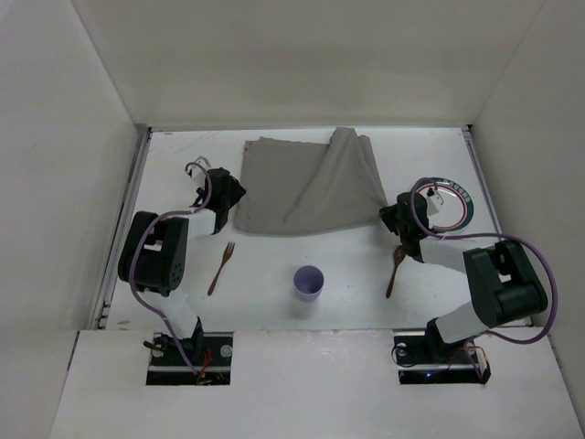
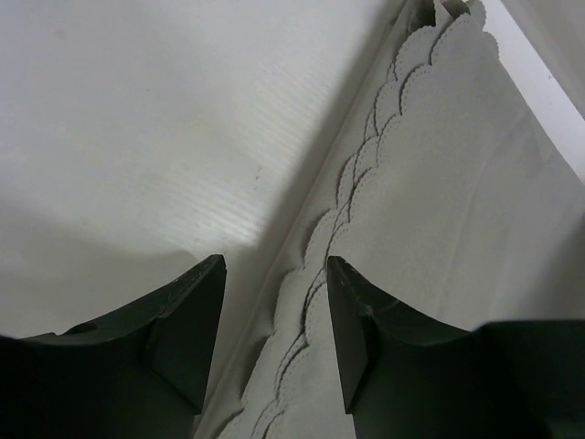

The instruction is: Set the dinner table for one person

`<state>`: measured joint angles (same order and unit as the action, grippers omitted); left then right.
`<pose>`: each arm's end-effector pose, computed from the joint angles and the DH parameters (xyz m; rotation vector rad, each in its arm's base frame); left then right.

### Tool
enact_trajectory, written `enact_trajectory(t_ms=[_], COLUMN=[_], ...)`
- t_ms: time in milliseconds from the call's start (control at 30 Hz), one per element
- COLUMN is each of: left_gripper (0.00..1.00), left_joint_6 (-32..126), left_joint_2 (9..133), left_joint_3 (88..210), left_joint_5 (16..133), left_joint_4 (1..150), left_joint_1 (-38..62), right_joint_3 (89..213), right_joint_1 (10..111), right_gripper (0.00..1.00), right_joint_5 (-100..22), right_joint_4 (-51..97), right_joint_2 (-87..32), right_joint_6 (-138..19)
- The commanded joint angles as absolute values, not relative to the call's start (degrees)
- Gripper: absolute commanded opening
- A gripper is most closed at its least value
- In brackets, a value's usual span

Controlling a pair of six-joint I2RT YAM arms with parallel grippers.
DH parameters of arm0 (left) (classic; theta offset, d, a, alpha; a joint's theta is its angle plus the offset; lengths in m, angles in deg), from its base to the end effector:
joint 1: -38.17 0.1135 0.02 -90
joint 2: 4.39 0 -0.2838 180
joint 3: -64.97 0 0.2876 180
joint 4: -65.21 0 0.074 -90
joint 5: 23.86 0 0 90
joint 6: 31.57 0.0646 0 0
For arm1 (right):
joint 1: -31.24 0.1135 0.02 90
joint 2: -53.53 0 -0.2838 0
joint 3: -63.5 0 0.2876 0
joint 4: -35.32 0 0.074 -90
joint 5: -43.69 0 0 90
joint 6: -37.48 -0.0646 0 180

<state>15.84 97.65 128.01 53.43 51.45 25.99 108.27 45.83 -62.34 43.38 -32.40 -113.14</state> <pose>0.4200 -0.0761 0.1516 -0.6662 1.9082 -0.3887 0.3242 0.0660 0.1330 0.9935 1.9184 0.4719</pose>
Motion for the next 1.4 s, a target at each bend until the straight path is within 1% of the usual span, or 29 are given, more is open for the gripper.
enact_trajectory(t_ms=[0,167,267,367,467,600,633,667,800,867,933,1133,1233,1367], left_gripper=[0.47,0.55,0.57,0.55,0.50,0.46,0.44,0.40,0.10,0.05,0.03,0.03,0.10,0.16], left_joint_6=[13.25,14.04,15.01,16.68,18.00,22.38,23.79,24.32,22.49,21.26,20.38,19.76,20.11,20.29], left_joint_2=[90.98,93.25,96.94,100.28,102.48,105.29,106.08,106.61,107.67,107.32,106.62,104.24,104.59,104.51], left_joint_3=[123.42,126.31,130.17,134.13,136.86,140.98,141.95,142.40,142.84,142.49,142.05,141.00,141.87,142.05], left_joint_5=[50.93,57.70,61.20,61.22,59.38,53.32,52.70,52.60,53.48,53.04,52.69,51.02,51.90,52.26], left_joint_4=[42.90,42.89,45.51,49.56,53.25,57.73,58.44,58.36,57.65,57.57,57.57,57.30,57.74,58.44], left_joint_1=[26.44,25.91,25.82,25.56,25.38,23.81,23.28,22.93,23.45,24.76,25.82,27.49,27.41,27.14], right_joint_3=[107.71,107.80,107.27,106.92,106.56,105.86,106.12,106.21,104.90,104.55,103.67,102.43,102.52,101.91], right_joint_1=[45.70,45.87,46.05,46.05,46.05,46.05,46.05,46.05,46.14,46.14,46.14,46.14,46.14,46.14], right_gripper=[0.12,0.12,0.12,0.12,0.12,0.12,0.12,0.12,0.12,0.12,0.12,0.13,0.13,0.13], right_joint_5=[-61.78,-62.31,-62.31,-61.87,-62.39,-62.66,-62.74,-62.75,-63.18,-63.18,-63.36,-61.87,-60.90,-60.64], right_joint_4=[46.13,45.87,46.22,46.22,46.05,46.13,45.70,45.61,45.17,44.03,43.32,42.44,42.44,42.35], right_joint_2=[-30.58,-30.76,-30.41,-29.97,-29.00,-28.03,-28.03,-28.12,-26.80,-26.01,-24.87,-24.78,-25.57,-24.87], right_joint_6=[-112.03,-112.29,-112.47,-112.55,-112.20,-112.29,-112.12,-111.94,-112.12,-111.94,-111.85,-111.24,-110.62,-110.36])
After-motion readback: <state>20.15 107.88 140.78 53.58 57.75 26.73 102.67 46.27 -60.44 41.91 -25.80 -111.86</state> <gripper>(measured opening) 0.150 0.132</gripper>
